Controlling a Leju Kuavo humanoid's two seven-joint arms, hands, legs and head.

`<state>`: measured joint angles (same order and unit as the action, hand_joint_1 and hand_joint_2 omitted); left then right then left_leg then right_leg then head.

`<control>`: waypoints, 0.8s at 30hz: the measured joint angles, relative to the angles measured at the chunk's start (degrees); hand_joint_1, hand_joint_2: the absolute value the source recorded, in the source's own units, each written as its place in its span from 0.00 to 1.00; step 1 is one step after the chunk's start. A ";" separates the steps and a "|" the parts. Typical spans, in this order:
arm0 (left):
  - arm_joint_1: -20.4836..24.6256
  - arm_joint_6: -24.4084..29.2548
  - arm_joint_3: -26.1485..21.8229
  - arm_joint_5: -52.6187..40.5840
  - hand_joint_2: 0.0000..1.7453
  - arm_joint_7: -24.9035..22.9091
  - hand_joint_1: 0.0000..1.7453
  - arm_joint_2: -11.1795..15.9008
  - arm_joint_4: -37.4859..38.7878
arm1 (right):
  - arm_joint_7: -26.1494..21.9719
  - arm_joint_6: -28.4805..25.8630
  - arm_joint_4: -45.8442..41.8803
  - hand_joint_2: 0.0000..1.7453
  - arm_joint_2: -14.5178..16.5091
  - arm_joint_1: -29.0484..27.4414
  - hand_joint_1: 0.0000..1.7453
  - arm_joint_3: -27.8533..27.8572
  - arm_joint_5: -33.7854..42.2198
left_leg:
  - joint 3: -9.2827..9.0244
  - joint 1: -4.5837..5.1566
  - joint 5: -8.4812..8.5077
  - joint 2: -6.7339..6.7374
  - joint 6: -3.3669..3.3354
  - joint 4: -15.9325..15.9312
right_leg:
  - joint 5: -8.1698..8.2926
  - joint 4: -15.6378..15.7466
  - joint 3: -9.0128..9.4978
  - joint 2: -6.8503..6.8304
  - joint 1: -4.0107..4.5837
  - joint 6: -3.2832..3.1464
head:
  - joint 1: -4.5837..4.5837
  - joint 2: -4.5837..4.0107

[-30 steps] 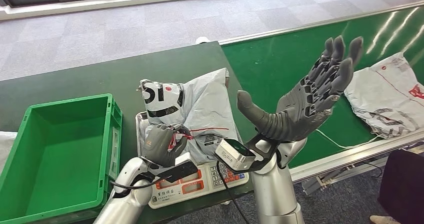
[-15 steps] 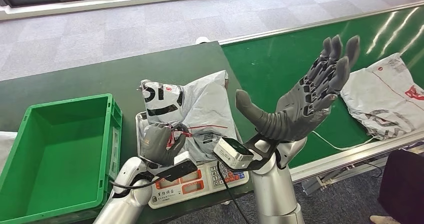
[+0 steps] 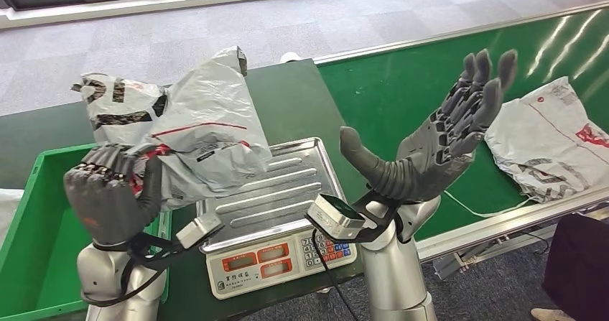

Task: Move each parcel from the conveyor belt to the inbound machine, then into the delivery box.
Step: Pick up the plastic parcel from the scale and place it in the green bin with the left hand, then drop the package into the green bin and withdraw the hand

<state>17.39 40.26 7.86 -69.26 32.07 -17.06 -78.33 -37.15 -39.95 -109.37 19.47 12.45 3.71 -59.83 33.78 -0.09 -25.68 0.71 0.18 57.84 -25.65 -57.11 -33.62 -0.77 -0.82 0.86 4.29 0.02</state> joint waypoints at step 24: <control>-2.10 -0.17 -12.10 -11.30 1.00 -13.51 1.00 0.69 -5.26 | 0.51 0.00 0.58 1.00 0.01 0.08 0.00 0.01 -0.99 | -0.02 -0.03 0.07 -0.02 0.02 0.01 | 0.08 0.01 0.02 -0.02 0.01 -0.04 | 0.00 0.01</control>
<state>15.29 40.09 -4.24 -80.56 18.56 -16.37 -83.59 -36.63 -39.95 -108.78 19.48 12.53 3.72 -60.82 33.76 -0.11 -25.61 0.69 0.20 57.84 -25.57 -57.10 -33.59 -0.79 -0.80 0.83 4.29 0.02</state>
